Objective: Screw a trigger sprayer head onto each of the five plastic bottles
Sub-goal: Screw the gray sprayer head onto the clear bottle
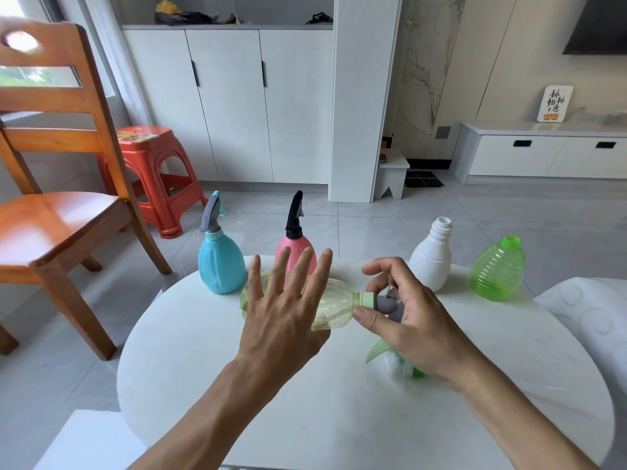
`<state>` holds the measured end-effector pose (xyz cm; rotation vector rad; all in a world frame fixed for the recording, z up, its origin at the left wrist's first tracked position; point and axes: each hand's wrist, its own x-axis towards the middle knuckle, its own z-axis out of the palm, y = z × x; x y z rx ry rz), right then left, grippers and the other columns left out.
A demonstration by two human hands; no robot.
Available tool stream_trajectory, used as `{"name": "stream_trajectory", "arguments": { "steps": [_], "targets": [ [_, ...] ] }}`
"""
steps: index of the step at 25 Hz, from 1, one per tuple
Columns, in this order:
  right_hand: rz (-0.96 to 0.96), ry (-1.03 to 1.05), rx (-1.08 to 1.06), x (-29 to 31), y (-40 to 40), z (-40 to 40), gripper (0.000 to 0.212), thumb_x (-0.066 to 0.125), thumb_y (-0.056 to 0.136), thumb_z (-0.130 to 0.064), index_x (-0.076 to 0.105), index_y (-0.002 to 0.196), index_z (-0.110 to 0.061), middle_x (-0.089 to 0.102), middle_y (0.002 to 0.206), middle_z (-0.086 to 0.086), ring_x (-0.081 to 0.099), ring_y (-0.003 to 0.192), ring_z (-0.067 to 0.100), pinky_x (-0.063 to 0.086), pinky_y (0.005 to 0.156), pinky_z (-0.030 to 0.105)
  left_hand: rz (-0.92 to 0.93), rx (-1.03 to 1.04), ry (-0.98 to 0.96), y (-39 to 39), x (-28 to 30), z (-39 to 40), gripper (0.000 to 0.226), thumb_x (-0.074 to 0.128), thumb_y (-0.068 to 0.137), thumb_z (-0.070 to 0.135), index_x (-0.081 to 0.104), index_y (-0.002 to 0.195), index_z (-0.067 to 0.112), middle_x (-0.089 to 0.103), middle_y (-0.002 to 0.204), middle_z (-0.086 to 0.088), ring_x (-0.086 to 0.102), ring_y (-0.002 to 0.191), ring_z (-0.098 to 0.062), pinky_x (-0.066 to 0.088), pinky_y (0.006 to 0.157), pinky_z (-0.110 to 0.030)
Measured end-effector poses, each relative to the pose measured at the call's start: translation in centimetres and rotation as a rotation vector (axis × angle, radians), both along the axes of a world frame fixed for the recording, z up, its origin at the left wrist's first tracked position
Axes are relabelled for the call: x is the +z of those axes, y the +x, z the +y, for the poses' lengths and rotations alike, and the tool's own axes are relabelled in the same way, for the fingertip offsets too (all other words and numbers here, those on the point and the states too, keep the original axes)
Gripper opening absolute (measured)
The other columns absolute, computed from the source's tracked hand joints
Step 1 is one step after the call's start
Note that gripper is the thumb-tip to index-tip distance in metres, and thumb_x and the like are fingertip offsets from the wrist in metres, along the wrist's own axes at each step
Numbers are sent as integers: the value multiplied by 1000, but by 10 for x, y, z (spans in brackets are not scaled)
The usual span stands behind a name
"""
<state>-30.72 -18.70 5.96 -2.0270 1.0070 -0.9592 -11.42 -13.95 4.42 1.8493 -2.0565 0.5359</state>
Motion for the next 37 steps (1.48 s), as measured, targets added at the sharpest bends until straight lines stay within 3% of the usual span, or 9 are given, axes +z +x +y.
{"name": "stream_trajectory", "arguments": {
  "steps": [6,9,21,24,27,30,32,35,37],
  "targets": [
    [-5,25,-33,-2,-3,0,32,55,83,-61,51,102,-36,58,69,-5,62,64,22,54,66,49,-10,-19,-11,-2,-1,1,115,88,54,42,29,150,16,50,149,-14,40,140,-40,32,106,-70],
    [-15,38,-24,0,-3,-2,37,66,78,-51,49,109,-39,57,88,-12,58,66,13,53,68,41,-2,-12,-9,-1,-1,-1,117,88,53,42,29,150,16,49,149,-13,39,141,-40,32,107,-69],
    [81,15,-37,0,-5,-2,35,65,75,-58,52,101,-38,55,69,-9,54,57,6,44,58,21,79,-59,18,-2,-5,-3,113,87,51,39,39,150,15,53,146,-12,48,135,-38,40,104,-62],
    [-334,533,121,10,-11,-8,44,52,89,-57,67,101,-17,67,79,3,64,71,19,49,61,28,464,-120,217,3,5,-2,103,80,54,40,42,149,27,63,134,-1,58,123,-25,48,96,-39],
    [-564,576,278,15,-18,-12,38,54,92,-33,69,114,-5,72,115,16,62,112,34,41,100,44,1201,-393,642,6,17,-4,71,79,58,32,61,126,26,70,114,-9,66,109,-30,55,94,-44],
    [-499,506,544,3,-5,-3,39,64,93,-25,61,129,-10,64,133,17,45,121,61,27,92,57,1349,-673,963,0,17,-3,59,72,67,12,58,123,2,63,121,-30,61,110,-53,46,97,-68],
    [-533,541,642,5,0,2,42,62,96,-26,56,134,-10,60,136,18,41,127,59,25,95,67,1390,-816,1212,-2,17,-5,62,64,70,6,49,128,-10,56,124,-34,54,110,-58,37,99,-76],
    [-695,567,819,11,2,4,31,44,104,-19,59,129,-11,60,137,11,47,133,36,-9,98,82,1398,-1026,1372,-2,19,-5,67,57,70,3,39,131,-16,47,127,-37,51,111,-52,36,99,-71],
    [-733,598,788,12,6,6,26,45,103,-20,66,118,-16,66,127,4,44,125,43,-17,93,83,1418,-1033,1378,-1,19,-6,67,56,69,6,41,131,-15,48,125,-36,59,105,-42,42,98,-60]
  ]
}}
